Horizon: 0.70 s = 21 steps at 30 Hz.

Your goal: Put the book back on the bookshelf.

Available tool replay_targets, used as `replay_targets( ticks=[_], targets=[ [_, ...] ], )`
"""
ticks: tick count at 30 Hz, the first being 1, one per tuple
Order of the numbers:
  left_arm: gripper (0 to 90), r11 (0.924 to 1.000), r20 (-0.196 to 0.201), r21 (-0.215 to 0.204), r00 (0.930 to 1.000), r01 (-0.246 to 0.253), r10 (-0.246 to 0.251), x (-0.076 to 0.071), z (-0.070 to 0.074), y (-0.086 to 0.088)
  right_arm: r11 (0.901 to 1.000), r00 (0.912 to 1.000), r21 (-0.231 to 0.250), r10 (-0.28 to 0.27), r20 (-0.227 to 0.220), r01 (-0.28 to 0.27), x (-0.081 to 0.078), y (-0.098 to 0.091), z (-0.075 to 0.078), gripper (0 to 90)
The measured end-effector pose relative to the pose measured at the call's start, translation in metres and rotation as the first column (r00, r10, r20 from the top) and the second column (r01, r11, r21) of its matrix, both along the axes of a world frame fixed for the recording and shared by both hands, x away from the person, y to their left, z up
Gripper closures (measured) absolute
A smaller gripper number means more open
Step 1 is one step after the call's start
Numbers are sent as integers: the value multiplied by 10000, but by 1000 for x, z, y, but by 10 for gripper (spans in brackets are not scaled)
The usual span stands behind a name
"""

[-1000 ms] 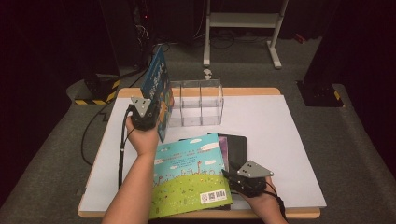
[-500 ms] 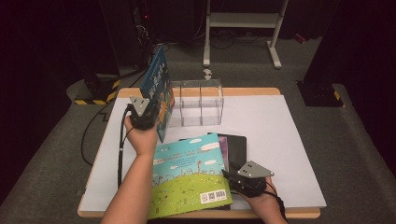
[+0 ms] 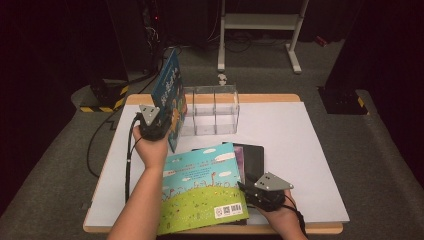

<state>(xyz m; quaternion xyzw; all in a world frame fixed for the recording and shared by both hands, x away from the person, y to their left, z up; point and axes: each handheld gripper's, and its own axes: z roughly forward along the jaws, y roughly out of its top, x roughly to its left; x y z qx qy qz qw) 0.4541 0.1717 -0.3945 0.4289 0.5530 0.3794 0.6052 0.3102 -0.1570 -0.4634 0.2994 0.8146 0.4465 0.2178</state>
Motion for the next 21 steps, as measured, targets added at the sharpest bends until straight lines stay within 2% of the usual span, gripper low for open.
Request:
replay_targets(
  ticks=[3,12,16,17,21],
  targets=[
    [660,9991,-109,-337,9996,269,-273,-2,-1,2,10000,10000,15,-12,-3,12,0,0,0,576],
    [563,9928,-396,-494,9930,1091,-1111,-13,-2,5,10000,10000,62,-27,-24,27,0,0,0,574],
    [512,9843,-610,-565,9835,1670,-1704,-21,-4,8,10000,10000,68,-21,-38,21,0,0,0,574],
    [495,9826,-655,-478,9810,1796,-1825,-24,-5,9,10000,10000,82,-16,-67,16,0,0,0,574],
    [434,9763,-689,-421,9742,2124,-2149,-35,-10,13,9999,10000,109,-9,-84,10,1,-1,0,574]
  ],
)
